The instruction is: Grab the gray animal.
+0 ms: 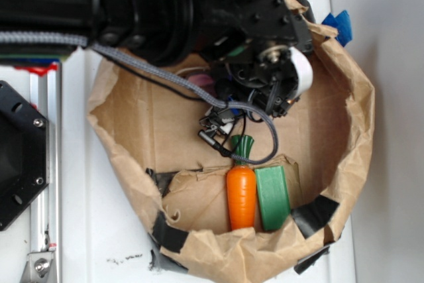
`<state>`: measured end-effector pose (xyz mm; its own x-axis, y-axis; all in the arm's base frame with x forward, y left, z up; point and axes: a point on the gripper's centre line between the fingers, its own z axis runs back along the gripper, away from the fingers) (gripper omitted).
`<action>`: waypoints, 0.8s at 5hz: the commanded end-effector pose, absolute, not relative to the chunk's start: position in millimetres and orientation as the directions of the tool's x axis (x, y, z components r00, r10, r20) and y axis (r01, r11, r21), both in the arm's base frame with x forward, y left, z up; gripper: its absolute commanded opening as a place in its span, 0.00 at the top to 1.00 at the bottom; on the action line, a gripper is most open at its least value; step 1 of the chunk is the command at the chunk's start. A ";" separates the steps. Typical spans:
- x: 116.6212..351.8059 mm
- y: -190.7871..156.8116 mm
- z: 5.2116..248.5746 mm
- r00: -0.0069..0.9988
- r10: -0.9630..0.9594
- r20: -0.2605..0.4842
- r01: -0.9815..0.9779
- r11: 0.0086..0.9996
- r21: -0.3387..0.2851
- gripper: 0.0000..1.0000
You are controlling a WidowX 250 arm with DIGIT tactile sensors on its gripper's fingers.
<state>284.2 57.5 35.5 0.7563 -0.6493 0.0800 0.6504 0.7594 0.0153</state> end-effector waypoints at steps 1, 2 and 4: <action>281.8 51.3 43.9 0.754 -0.650 0.092 0.650 0.759 0.033 1.00; 281.6 52.2 47.1 0.759 -0.644 0.094 0.644 0.764 0.030 1.00; 268.1 11.6 125.3 0.772 -0.597 0.218 0.611 0.792 0.005 1.00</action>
